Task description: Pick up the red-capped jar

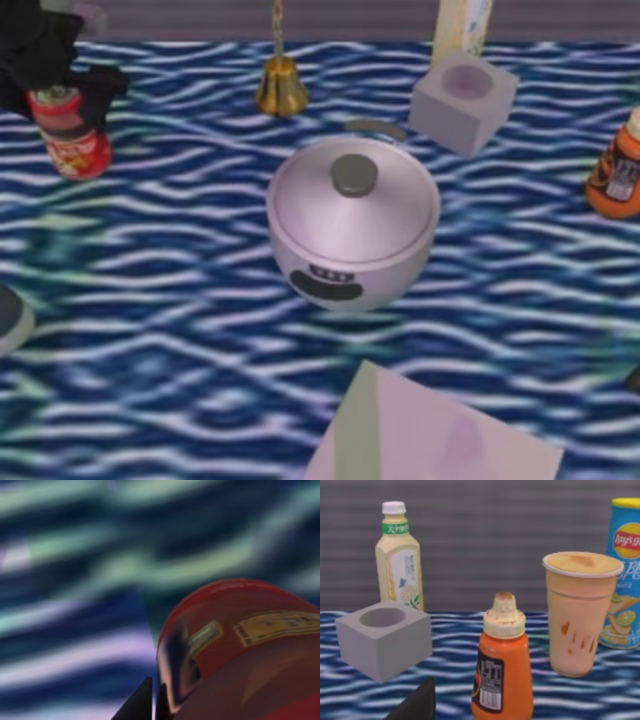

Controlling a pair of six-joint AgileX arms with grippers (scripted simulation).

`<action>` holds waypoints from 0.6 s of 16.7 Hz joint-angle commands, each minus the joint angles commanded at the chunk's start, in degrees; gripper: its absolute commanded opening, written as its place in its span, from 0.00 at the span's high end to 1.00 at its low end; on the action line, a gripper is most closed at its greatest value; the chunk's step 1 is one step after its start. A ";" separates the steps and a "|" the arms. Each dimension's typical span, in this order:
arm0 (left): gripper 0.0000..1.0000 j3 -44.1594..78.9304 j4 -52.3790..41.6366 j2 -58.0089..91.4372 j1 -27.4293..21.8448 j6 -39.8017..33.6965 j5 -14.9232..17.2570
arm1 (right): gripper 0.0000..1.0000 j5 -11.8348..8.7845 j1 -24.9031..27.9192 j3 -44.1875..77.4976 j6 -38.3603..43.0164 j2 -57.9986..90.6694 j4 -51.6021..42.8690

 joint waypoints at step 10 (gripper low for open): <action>1.00 -25.18 -0.78 -26.16 1.29 0.16 -0.25 | 0.00 0.00 0.00 0.00 0.00 0.00 0.00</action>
